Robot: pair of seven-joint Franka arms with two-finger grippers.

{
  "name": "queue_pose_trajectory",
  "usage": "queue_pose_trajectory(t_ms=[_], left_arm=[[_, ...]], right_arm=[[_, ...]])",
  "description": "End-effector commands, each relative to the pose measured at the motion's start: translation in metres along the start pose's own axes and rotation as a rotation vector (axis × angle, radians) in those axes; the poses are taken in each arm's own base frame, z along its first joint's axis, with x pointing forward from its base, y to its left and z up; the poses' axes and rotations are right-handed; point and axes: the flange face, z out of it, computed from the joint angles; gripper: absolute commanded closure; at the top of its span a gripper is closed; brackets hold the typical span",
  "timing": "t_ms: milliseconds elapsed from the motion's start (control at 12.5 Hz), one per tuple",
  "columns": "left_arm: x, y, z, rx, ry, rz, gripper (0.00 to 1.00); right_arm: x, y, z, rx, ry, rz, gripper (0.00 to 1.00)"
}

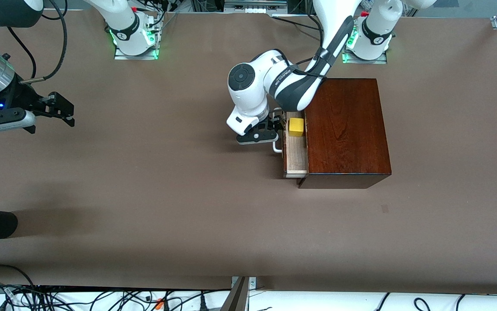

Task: Open drawer, take yellow block, close drawer
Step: 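Pull the drawer handle outward with the left gripper to open the drawer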

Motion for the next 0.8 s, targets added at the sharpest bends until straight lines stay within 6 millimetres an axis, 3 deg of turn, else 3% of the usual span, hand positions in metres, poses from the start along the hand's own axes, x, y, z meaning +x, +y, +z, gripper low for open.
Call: queue_pose_trajectory(t_ms=[0,722], left_arm=[[-0.0655,0.0836,-0.0454,-0.198,-0.038,-0.017,0.0],[-0.0632,0.0752,-0.0537,-0.168,-0.046,-0.016,0.0]], right_arm=[[0.0011,-0.0009,-0.0059,0.003,0.002,0.007,0.0],[0.001,-0.0009,-0.0057,0.003,0.0,0.007,0.0]])
